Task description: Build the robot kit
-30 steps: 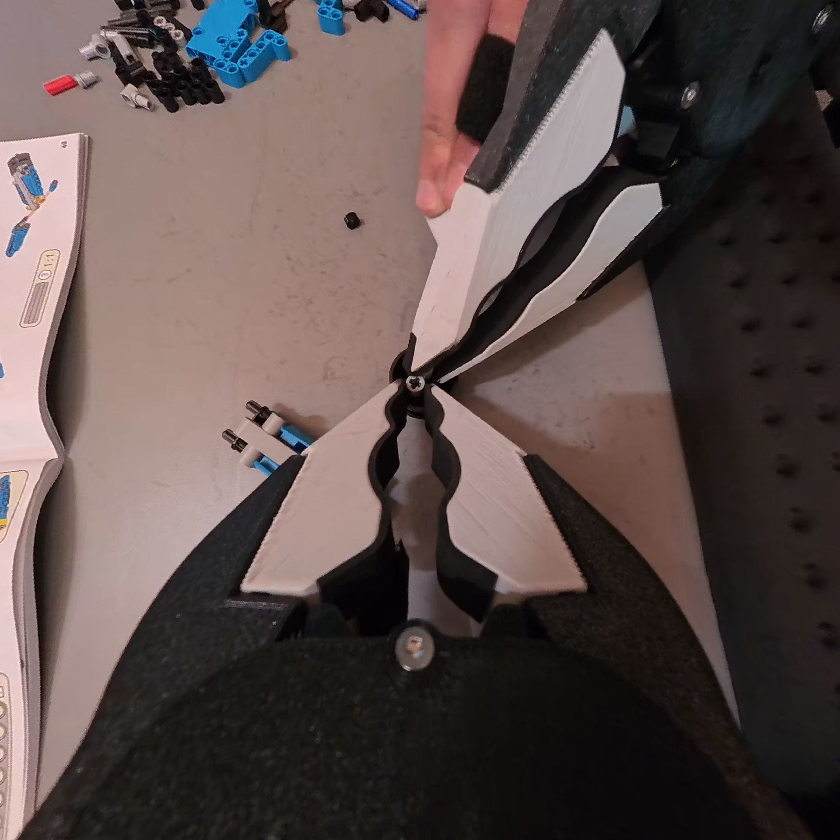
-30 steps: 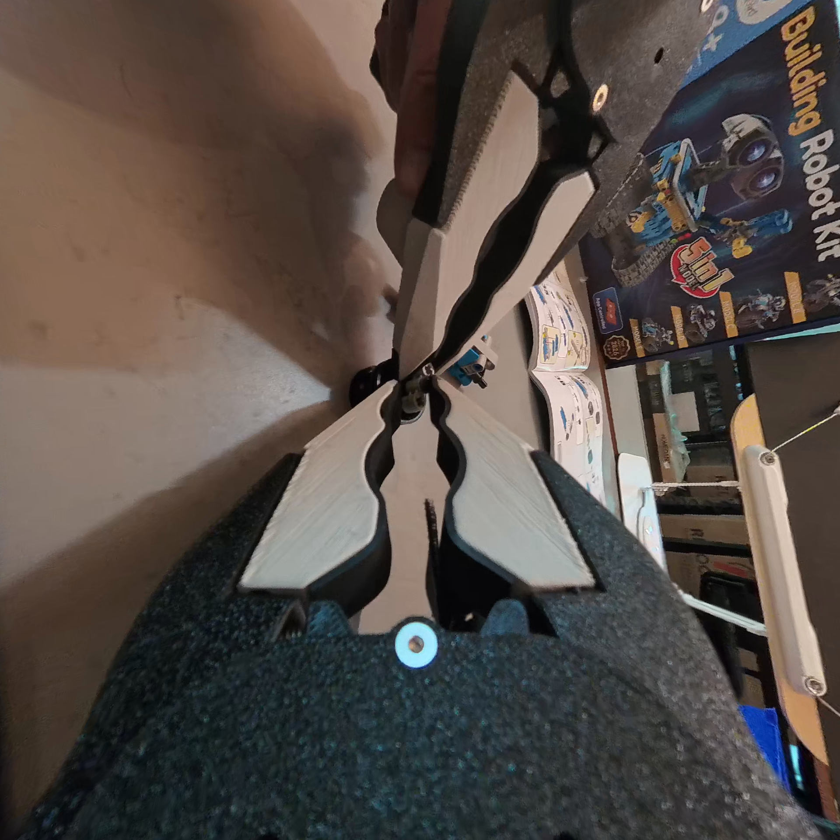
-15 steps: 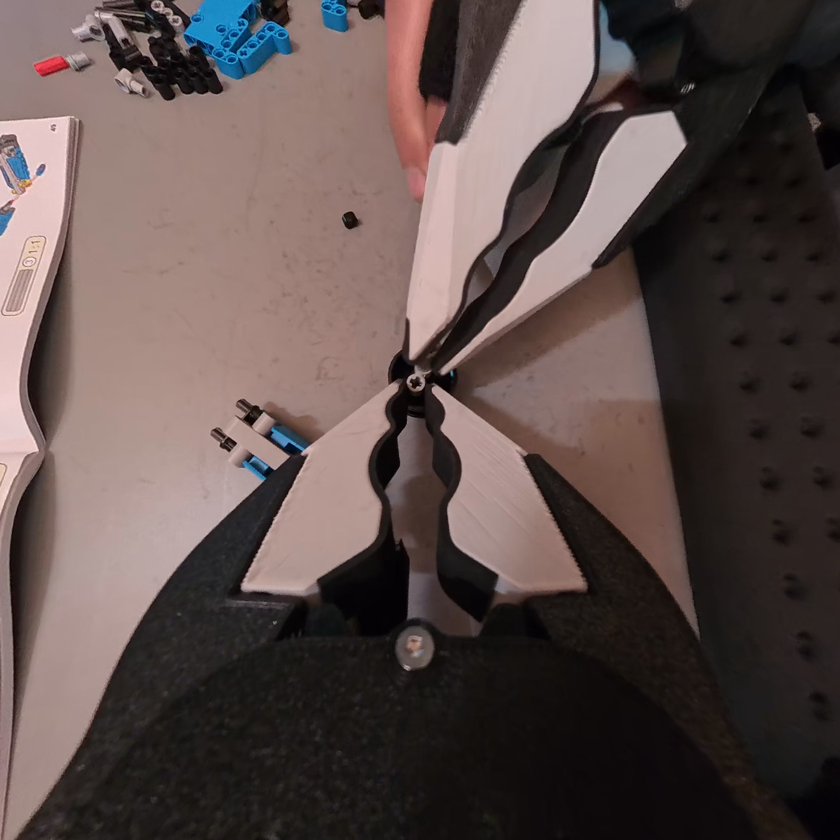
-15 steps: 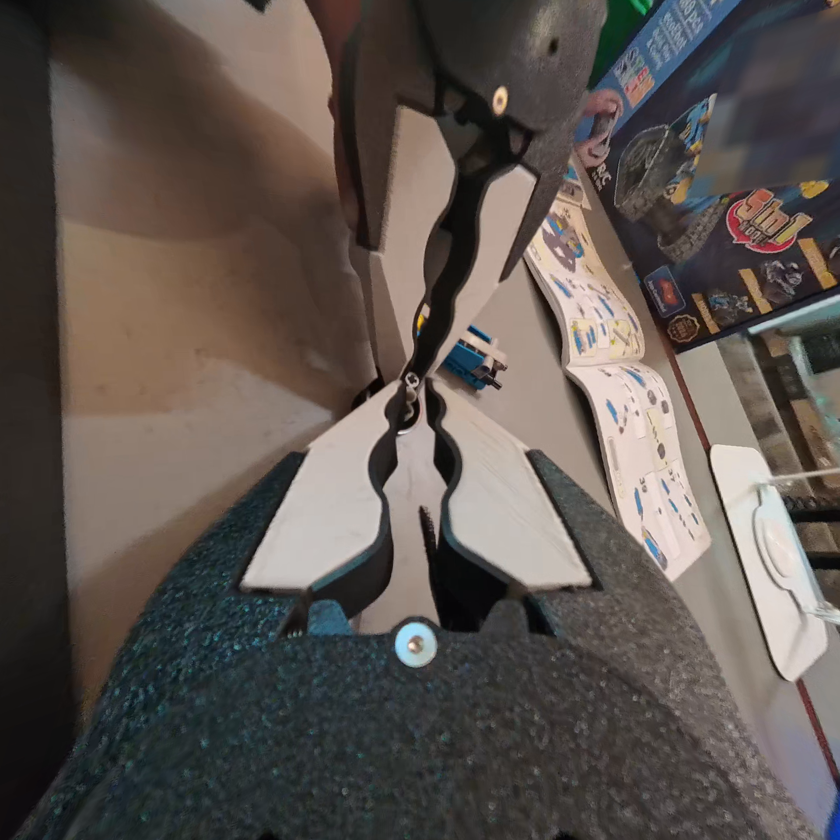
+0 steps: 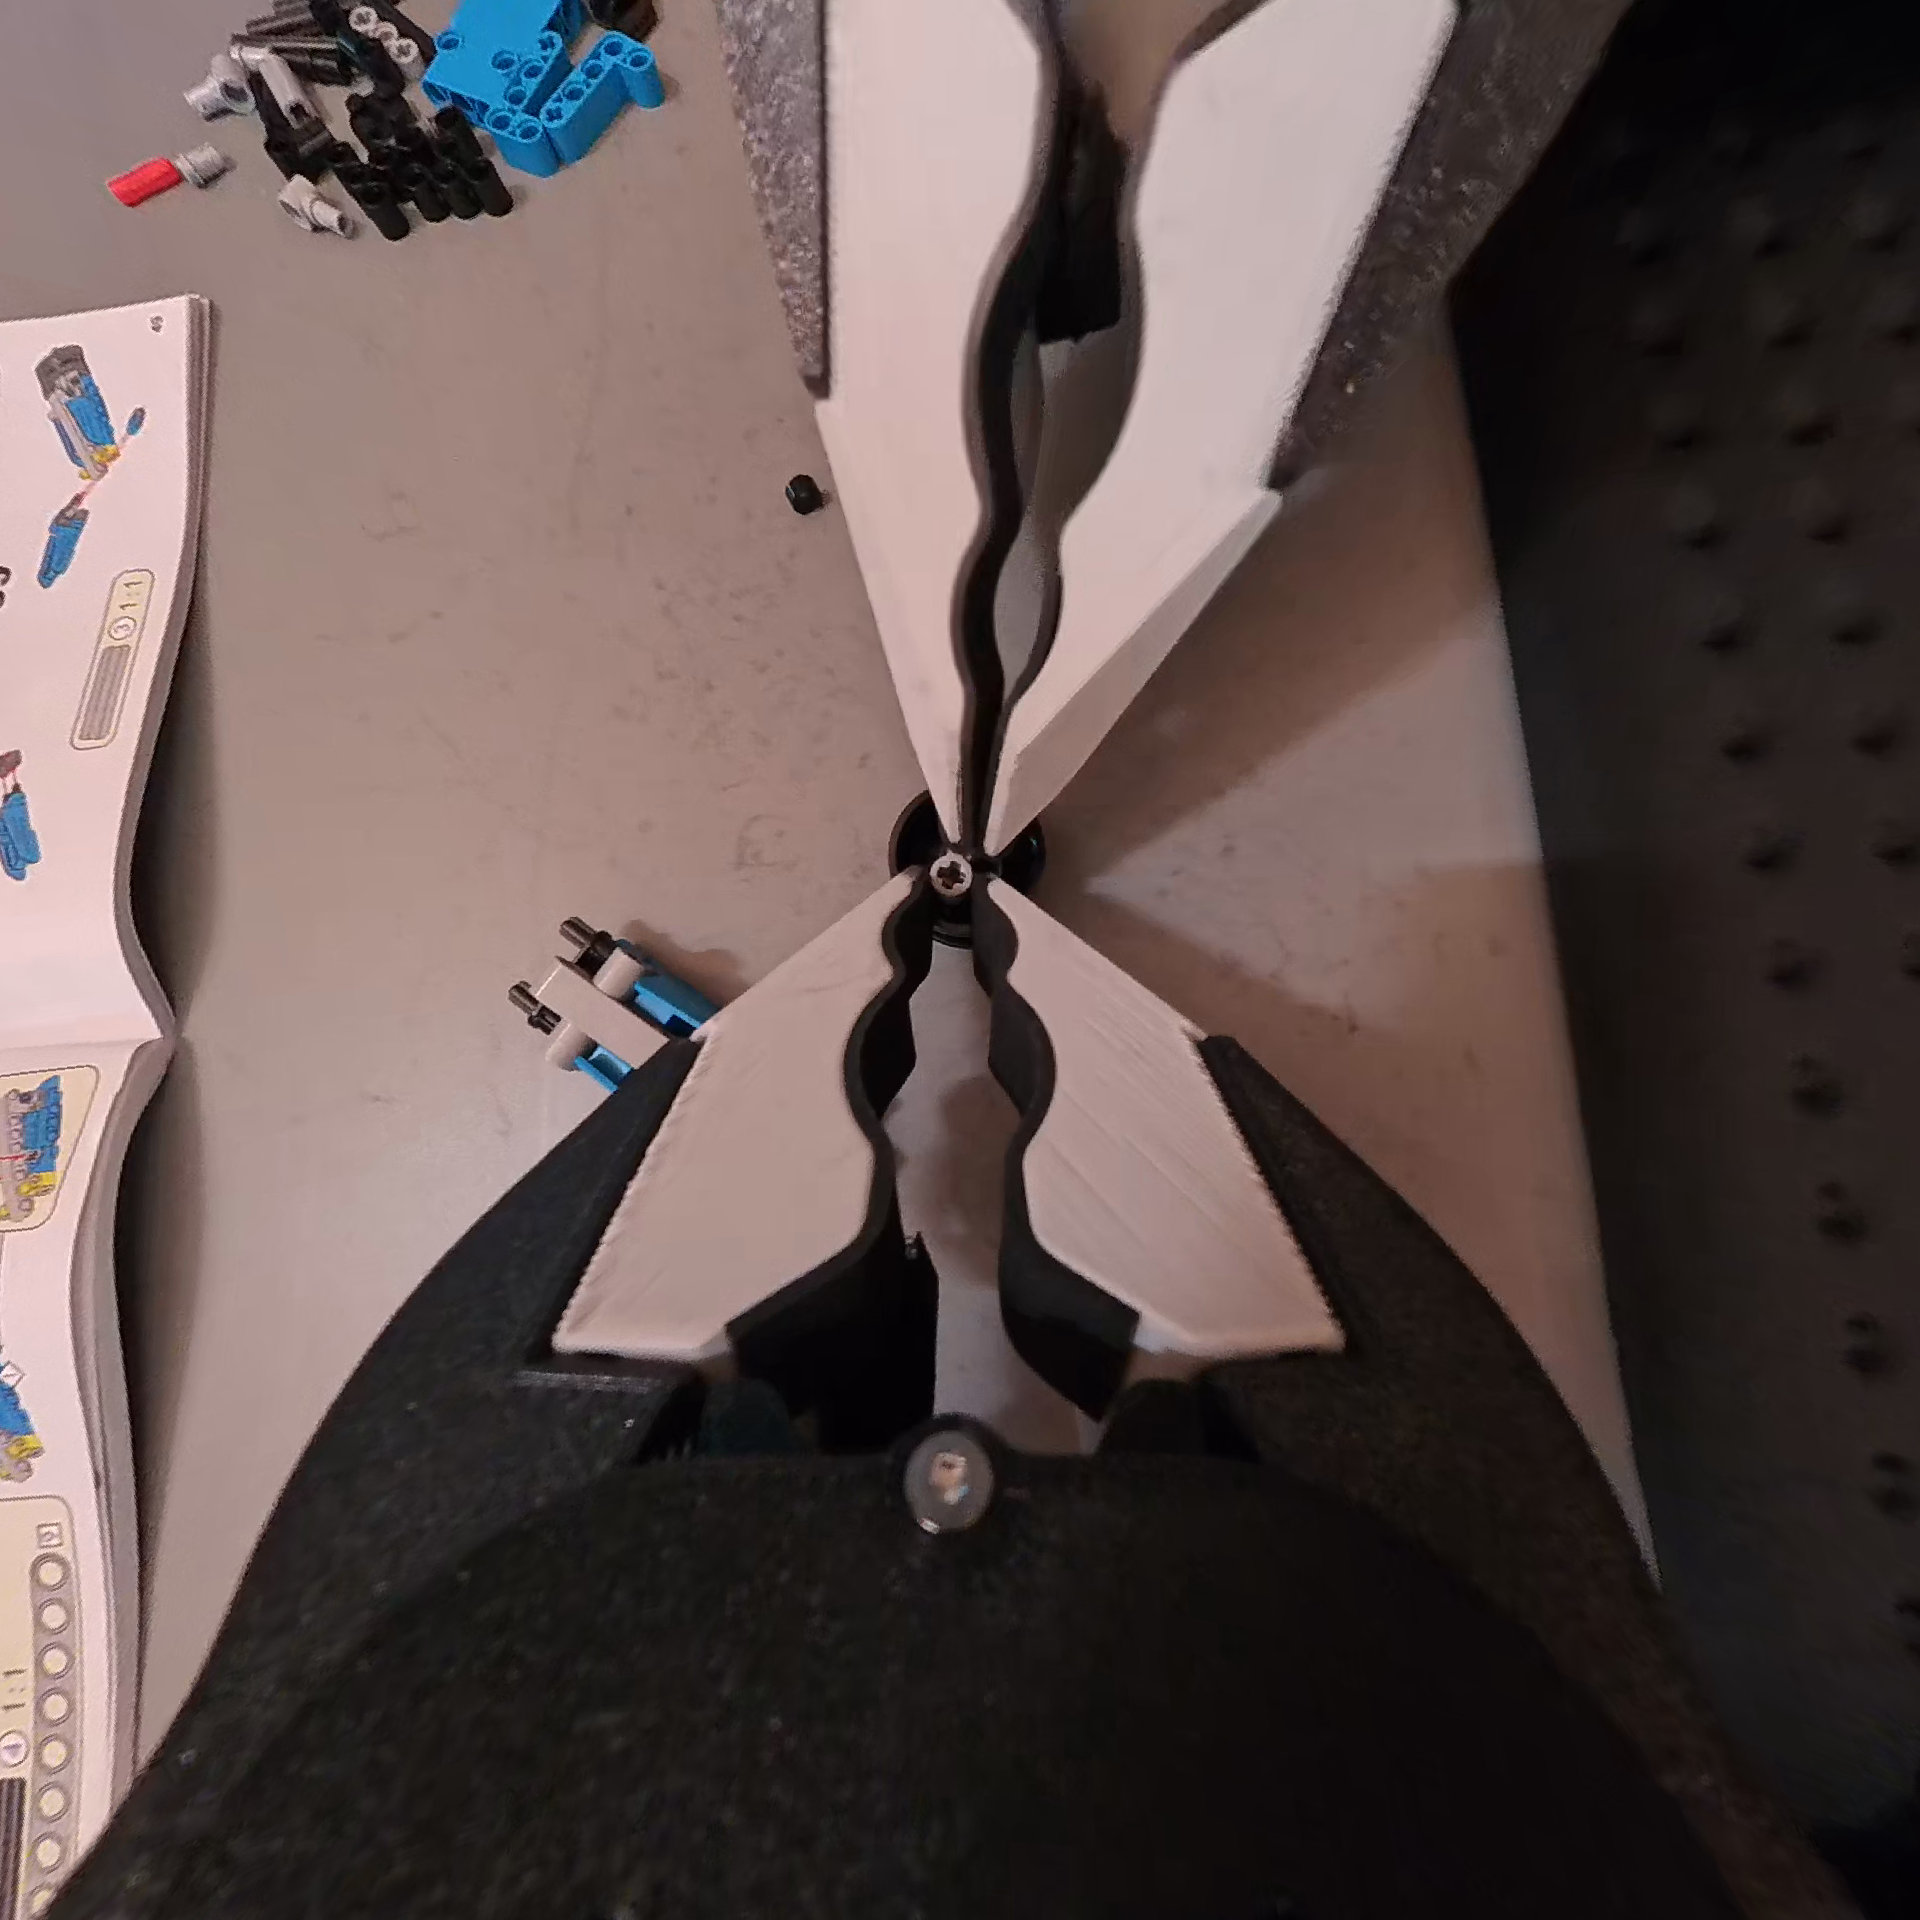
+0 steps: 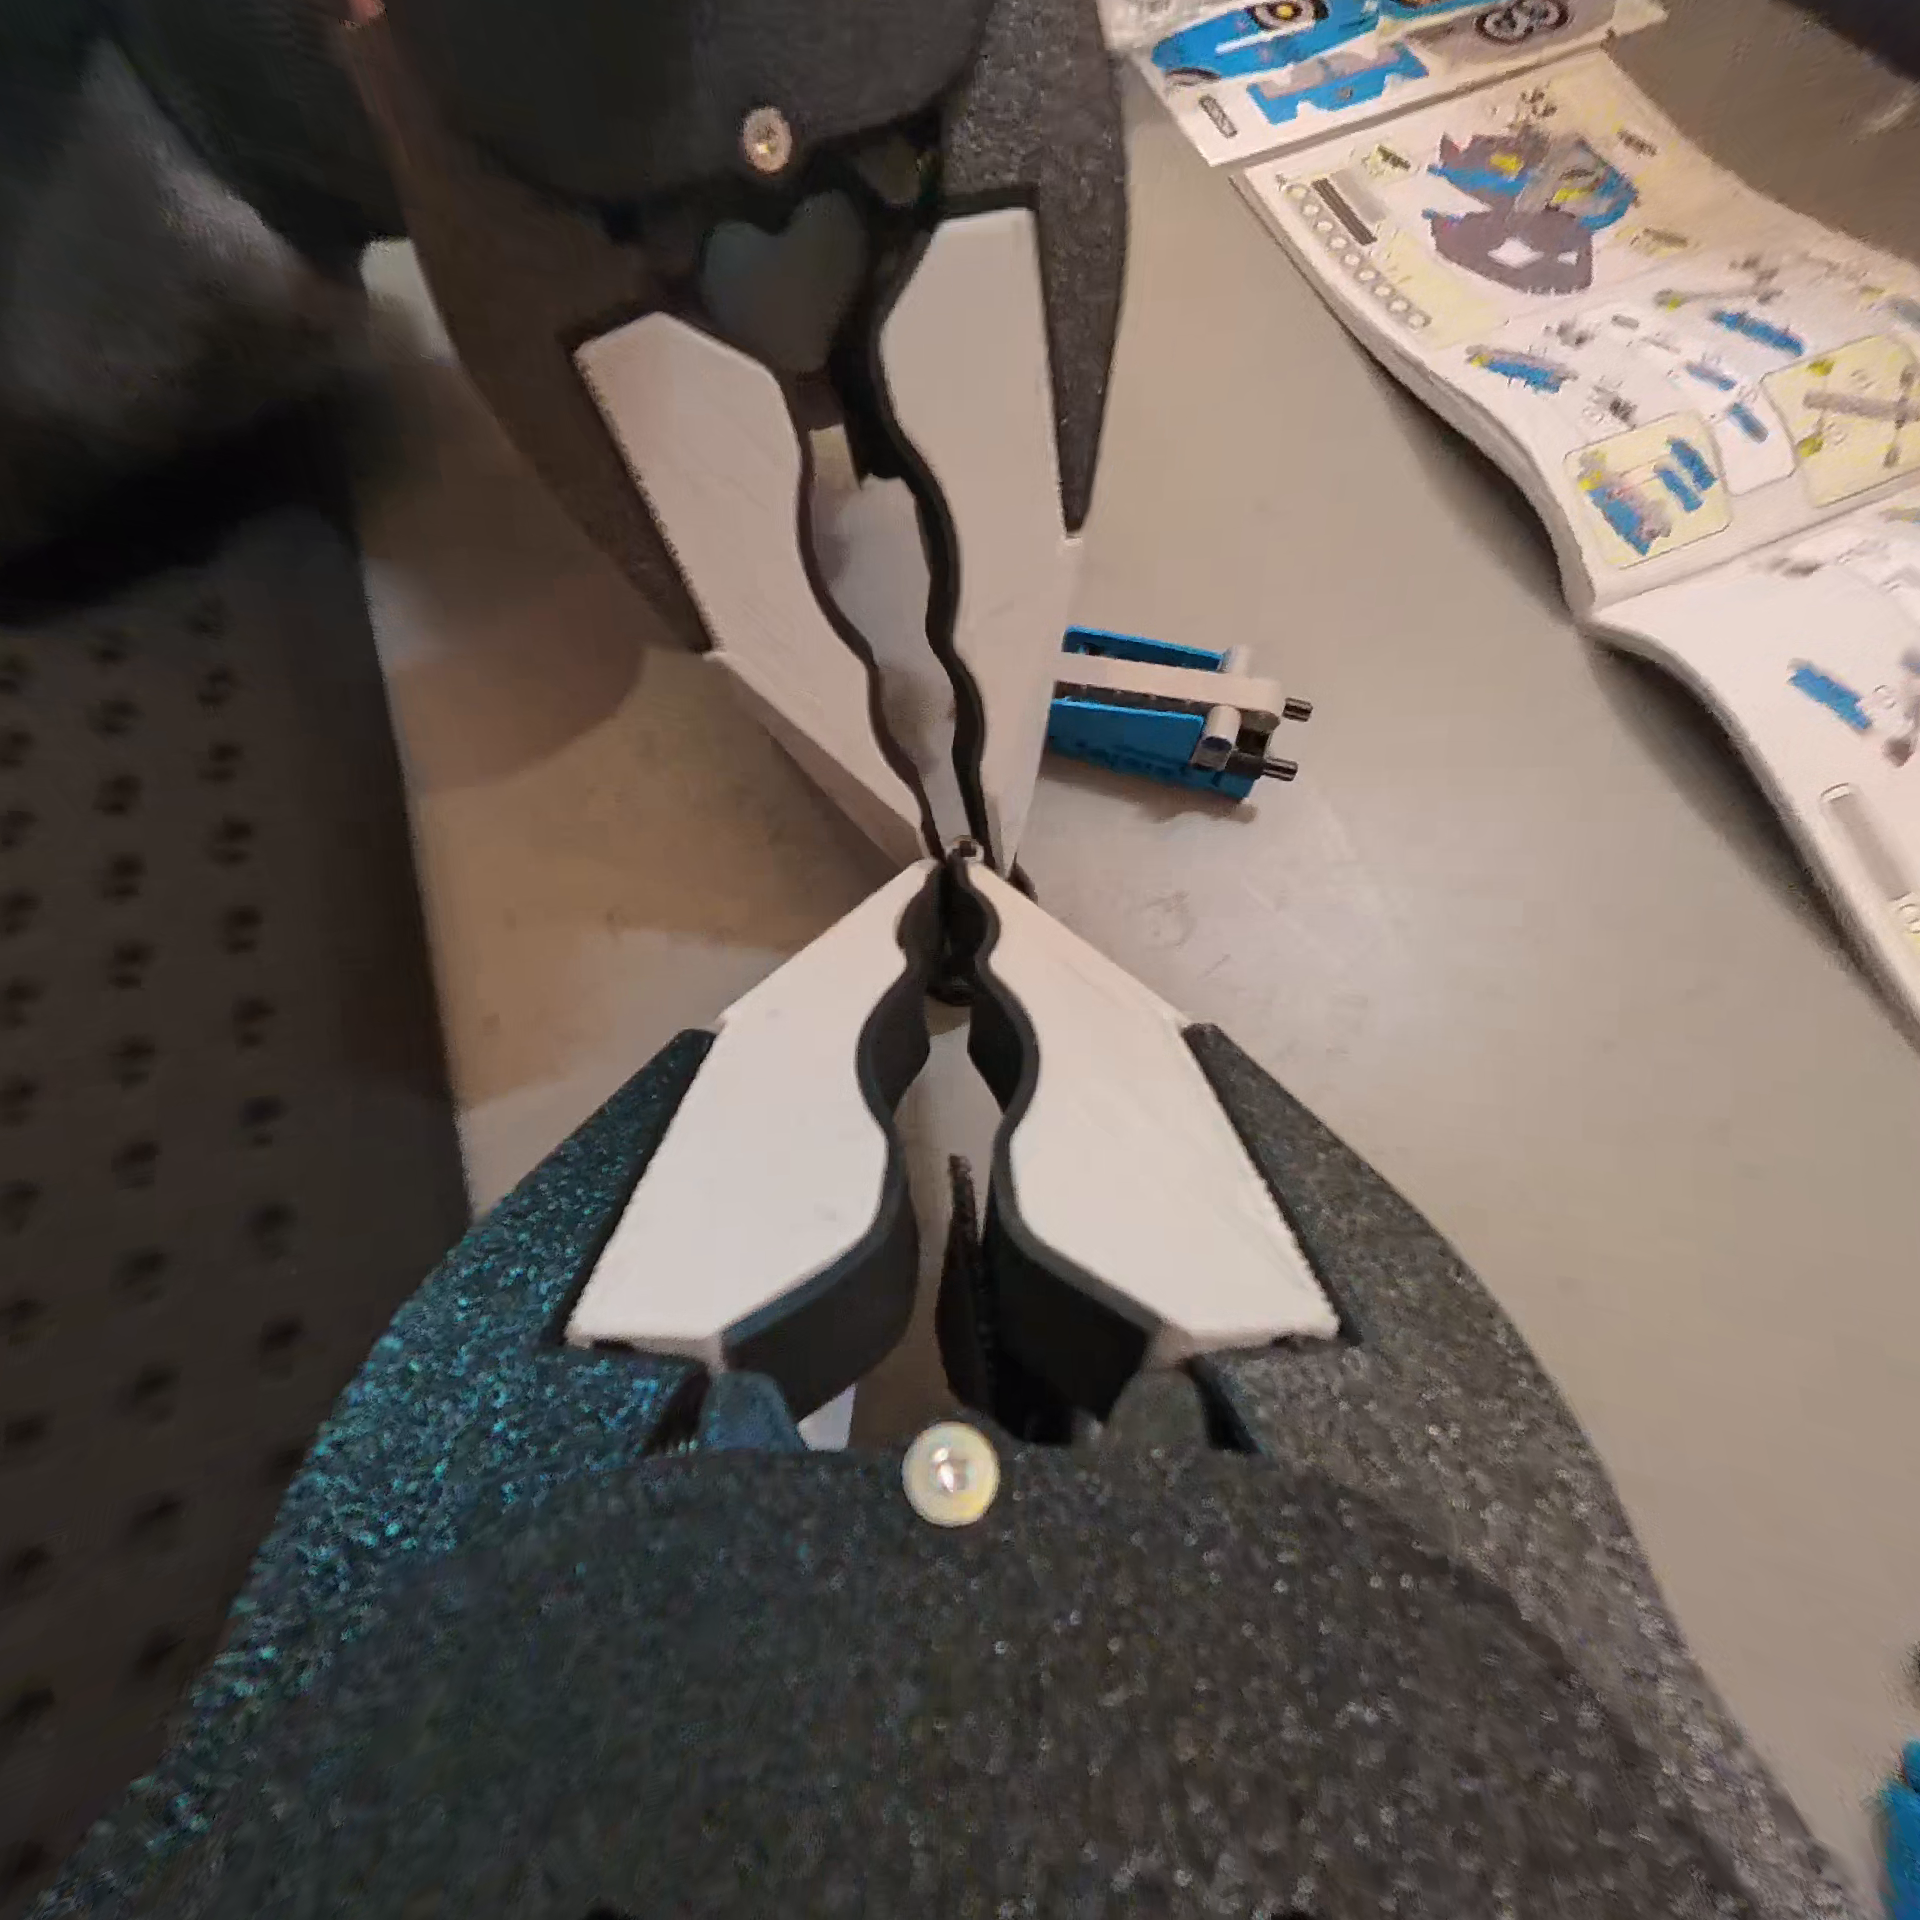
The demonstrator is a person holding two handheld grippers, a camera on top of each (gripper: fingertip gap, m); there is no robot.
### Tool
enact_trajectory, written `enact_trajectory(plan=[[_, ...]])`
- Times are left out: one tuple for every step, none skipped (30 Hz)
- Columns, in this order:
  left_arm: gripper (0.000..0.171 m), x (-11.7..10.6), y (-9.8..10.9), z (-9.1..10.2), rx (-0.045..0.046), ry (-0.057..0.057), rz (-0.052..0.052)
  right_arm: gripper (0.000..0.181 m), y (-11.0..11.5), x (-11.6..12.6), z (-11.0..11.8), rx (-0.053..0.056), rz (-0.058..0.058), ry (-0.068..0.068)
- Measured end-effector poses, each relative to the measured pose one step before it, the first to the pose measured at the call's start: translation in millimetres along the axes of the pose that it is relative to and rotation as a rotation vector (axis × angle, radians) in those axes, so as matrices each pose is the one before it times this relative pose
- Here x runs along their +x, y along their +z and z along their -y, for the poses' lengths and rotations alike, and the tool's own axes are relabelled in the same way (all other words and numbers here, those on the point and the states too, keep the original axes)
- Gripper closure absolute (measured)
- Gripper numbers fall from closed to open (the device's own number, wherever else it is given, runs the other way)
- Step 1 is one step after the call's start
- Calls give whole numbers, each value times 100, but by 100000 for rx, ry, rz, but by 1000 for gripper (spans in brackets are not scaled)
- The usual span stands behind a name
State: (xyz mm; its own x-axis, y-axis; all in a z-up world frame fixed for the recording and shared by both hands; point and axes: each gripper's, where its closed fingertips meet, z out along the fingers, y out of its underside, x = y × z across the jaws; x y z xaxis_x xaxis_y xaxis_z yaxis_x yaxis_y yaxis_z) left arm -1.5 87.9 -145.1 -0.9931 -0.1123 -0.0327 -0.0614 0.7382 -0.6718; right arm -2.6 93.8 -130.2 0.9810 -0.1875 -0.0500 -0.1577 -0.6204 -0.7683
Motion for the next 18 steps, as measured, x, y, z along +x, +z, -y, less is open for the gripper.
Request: enact_trajectory(plan=[[165, 0, 15, 6, 45, 153, 77, 181, -23, -5, -39, 1089, 3104, 5457], [165, 12, 14, 6, -163, -64, 52, 181, -28, -18, -16, 796, 2820, 5168], [165, 12, -3, -8, -360, 30, 151, 181, 0, -13, -30, -578, 685, 2283], [165, -4, 7, -18, -473, 225, 398, 181, 20, -1, 6, -1532, -289, 1776], [165, -1, -3, -14, -538, 309, 552, 181, 17, -7, 12, -941, 909, 3126], [165, 11, 10, -4, -635, 95, 531, 181, -13, -17, -28, -138, 2880, 5213], [165, -6, 12, -15, -749, -445, 284, 181, 0, 1, -6, 183, 2640, 4561], [165, 6, 13, -6, -684, -271, 256, 181, -1, 5, -43, 158, -42, -352], [165, 2, 2, -13, -659, 37, 478, 181, 5, 3, -38, -483, -1452, -1237], [165, -10, 5, -9, -594, -293, 439, 181, 26, -4, -2, -595, -1443, -1002], [165, 4, 15, -4, -462, -293, 338, 181, 17, 9, -28, -100, 535, 450], [165, 3, 3, 5, -242, -451, 102, 181, 5, 5, -3, 160, 1178, 1487], [165, 10, 9, 7, 50, -960, -236, 181, 6, 1, -13, 155, 198, -35], [165, 0, -13, 11, 348, -921, -397, 181, 6, -2, 6, -228, -278, -598], [165, -38, -8, 8, 704, -252, -300, 181, 5, 17, 75, -585, -1202, -1944], [165, -52, -21, 10, 1008, -447, -447, 181, 24, 77, 115, -404, -2459, -4116], [165, 20, -17, 22, 1057, -785, -1006, 181, 22, 70, 126, 547, -2171, -4492], [165, 45, -22, 29, 686, -508, -758, 181, -31, -10, 32, 844, -1541, -4997]])
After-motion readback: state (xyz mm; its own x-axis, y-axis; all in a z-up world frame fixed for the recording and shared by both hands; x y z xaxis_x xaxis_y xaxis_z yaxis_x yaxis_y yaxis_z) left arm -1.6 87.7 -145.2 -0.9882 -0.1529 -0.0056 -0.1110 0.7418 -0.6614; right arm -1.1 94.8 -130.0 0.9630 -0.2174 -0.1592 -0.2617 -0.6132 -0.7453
